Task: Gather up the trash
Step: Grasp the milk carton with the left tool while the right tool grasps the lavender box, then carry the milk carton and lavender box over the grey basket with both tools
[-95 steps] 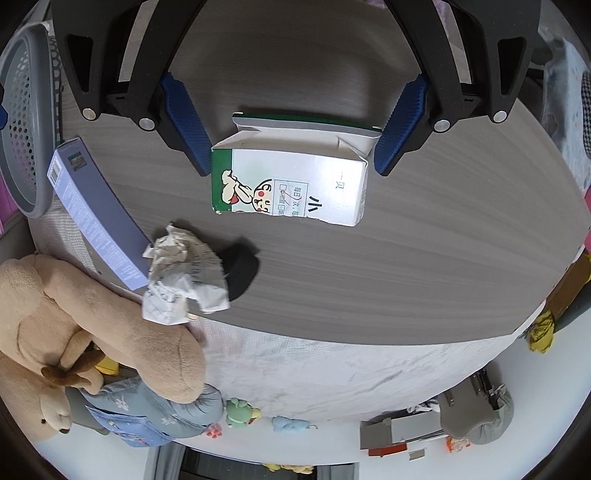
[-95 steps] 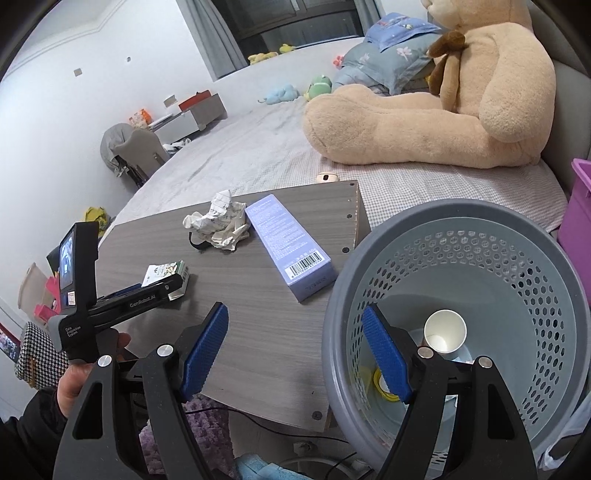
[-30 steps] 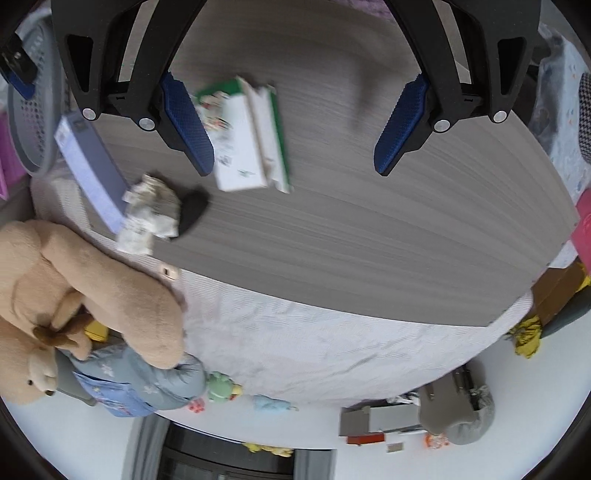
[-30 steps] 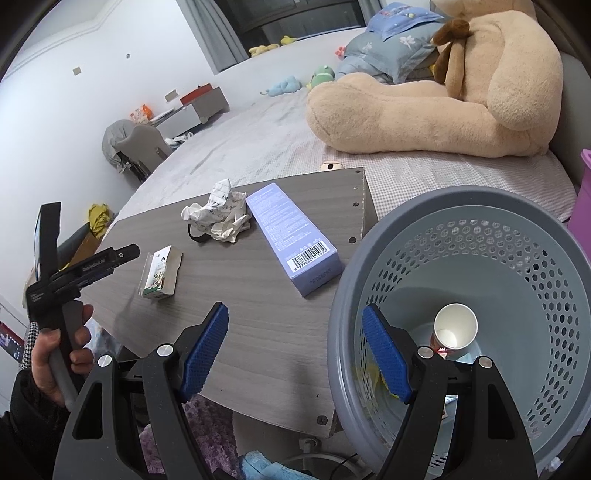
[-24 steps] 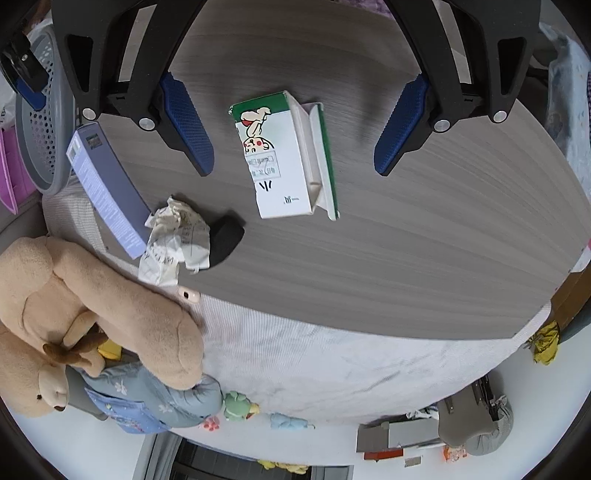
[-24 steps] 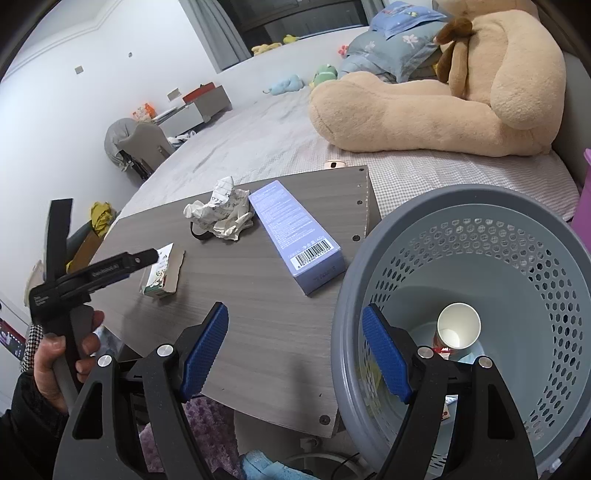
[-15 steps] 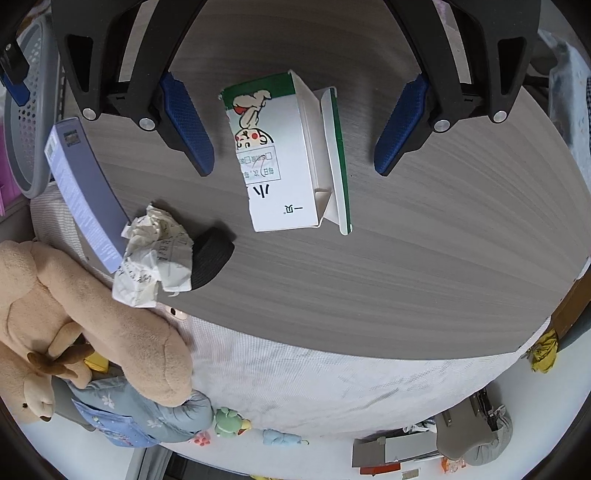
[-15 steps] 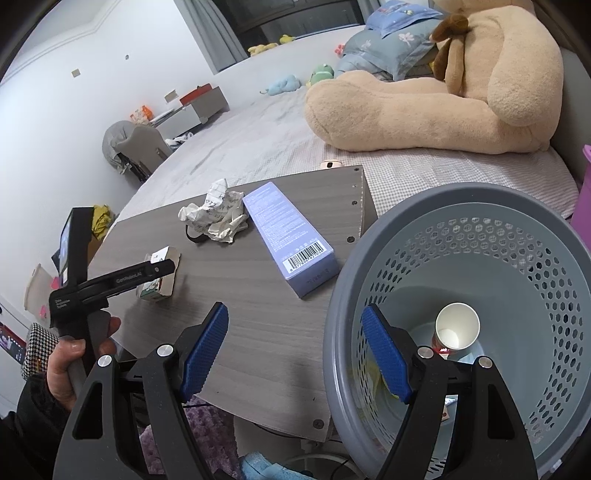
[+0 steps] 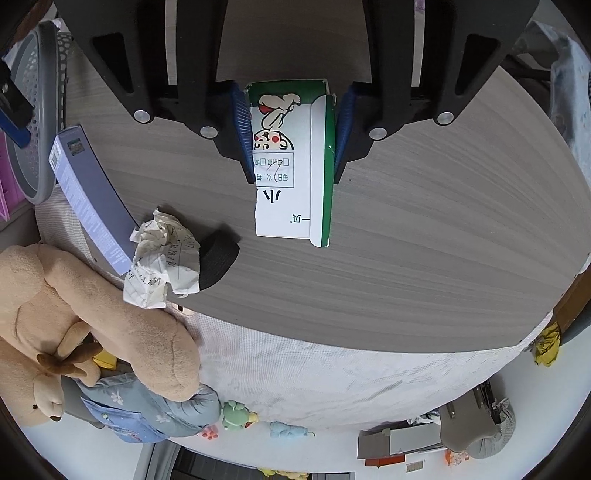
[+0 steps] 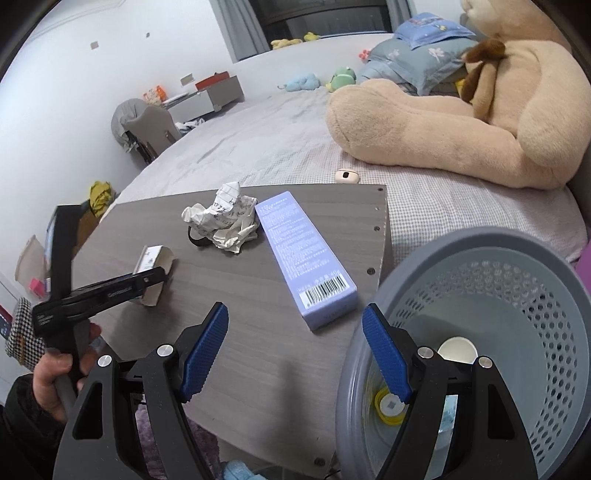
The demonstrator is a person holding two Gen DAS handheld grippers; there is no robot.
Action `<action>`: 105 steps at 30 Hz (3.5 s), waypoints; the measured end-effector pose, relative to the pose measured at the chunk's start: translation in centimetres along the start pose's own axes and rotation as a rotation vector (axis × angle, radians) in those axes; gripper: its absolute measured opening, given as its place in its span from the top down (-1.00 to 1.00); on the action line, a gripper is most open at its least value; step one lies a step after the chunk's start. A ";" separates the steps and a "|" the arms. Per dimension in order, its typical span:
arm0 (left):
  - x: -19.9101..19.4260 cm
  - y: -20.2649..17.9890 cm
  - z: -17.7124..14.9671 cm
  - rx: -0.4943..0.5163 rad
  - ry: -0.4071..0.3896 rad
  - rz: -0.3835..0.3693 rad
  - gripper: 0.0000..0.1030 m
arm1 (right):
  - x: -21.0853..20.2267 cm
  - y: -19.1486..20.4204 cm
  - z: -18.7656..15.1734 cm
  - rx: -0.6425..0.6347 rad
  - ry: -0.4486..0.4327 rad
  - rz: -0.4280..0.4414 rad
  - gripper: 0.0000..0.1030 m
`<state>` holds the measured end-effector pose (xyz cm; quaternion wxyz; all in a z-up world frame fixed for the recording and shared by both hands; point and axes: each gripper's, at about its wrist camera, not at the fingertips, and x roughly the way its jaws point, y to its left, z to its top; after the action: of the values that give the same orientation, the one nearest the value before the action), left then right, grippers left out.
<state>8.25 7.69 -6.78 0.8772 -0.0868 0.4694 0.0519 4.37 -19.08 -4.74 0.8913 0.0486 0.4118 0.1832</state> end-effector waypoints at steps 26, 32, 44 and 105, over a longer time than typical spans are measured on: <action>-3.9 -0.2 -0.4 0.008 -0.071 -0.053 0.27 | 11.2 2.0 5.6 -0.171 0.280 -0.102 0.10; -4.0 -0.1 -0.6 0.004 -0.070 -0.060 0.27 | 10.7 2.1 5.2 -0.156 0.264 -0.082 0.15; -5.3 0.8 -0.8 -0.016 -0.101 -0.077 0.27 | 7.5 1.5 5.8 -0.052 0.155 -0.083 0.18; -6.6 -29.0 -5.7 0.498 -0.025 -0.398 0.23 | -11.6 -16.0 -5.9 0.336 -0.125 -0.217 0.15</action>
<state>4.99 -21.96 -1.39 0.8701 0.0409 0.4307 -0.2361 -2.38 -38.59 -4.13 0.9090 0.1632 0.3833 0.0116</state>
